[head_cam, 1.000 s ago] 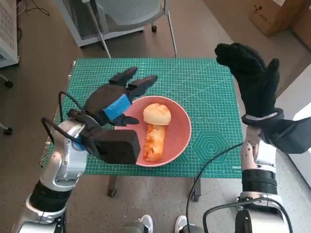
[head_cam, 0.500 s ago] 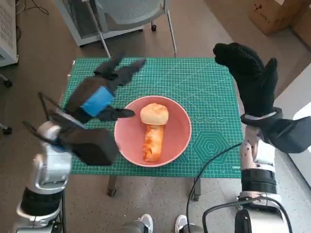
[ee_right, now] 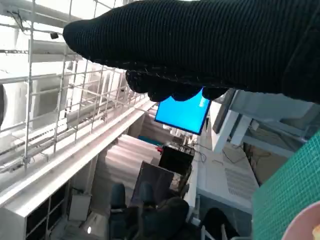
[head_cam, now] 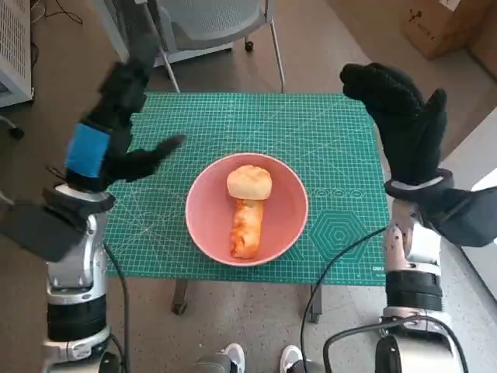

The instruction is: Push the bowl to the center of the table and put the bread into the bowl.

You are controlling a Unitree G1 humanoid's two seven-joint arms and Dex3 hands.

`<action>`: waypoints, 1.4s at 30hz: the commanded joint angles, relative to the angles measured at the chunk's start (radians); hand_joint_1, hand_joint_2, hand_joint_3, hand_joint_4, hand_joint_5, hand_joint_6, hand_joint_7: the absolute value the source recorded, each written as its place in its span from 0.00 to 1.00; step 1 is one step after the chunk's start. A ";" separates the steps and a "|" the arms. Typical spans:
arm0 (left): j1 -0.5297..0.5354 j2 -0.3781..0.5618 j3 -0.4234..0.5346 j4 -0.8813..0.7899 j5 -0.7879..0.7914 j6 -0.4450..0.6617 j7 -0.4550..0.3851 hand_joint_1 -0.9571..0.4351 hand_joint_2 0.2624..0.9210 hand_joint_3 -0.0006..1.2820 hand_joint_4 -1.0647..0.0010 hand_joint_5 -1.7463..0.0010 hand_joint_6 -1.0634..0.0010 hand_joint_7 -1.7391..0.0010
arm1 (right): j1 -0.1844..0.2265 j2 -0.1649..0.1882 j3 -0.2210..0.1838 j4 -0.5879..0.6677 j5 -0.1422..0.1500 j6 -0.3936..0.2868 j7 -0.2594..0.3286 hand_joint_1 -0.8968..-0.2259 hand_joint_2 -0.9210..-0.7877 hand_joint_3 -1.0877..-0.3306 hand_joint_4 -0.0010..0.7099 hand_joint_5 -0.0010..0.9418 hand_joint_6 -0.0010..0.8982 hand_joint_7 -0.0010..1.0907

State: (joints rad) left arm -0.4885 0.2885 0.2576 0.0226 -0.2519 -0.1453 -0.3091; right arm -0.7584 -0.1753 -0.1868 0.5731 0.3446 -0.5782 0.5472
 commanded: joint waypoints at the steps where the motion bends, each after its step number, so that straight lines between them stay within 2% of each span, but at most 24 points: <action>1: -0.024 -0.020 0.030 -0.003 -0.087 -0.006 -0.007 0.15 1.00 0.31 0.98 0.99 1.00 0.81 | 0.010 0.005 0.012 -0.028 -0.017 0.031 -0.020 0.51 0.00 0.73 0.37 0.00 0.41 0.00; 14: -0.004 -0.048 0.034 -0.028 -0.175 -0.023 -0.021 0.15 1.00 0.31 0.97 0.99 1.00 0.80 | -0.010 0.003 0.024 -0.064 -0.011 0.061 -0.035 0.48 0.00 0.77 0.35 0.00 0.42 0.01; 25: 0.006 -0.068 0.024 -0.057 -0.190 -0.031 -0.030 0.14 1.00 0.30 0.96 0.99 1.00 0.80 | -0.008 -0.010 0.020 -0.098 -0.008 0.088 -0.034 0.47 0.00 0.77 0.35 0.00 0.42 0.01; 42: 0.030 -0.055 0.016 -0.074 -0.191 -0.004 -0.062 0.15 1.00 0.29 0.96 0.99 1.00 0.78 | -0.002 -0.018 0.019 -0.099 -0.035 0.066 -0.048 0.45 0.00 0.77 0.35 0.00 0.42 0.01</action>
State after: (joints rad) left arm -0.4745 0.2268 0.2792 -0.0259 -0.4360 -0.1580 -0.3693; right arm -0.7736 -0.1869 -0.1680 0.4754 0.3247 -0.5144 0.5086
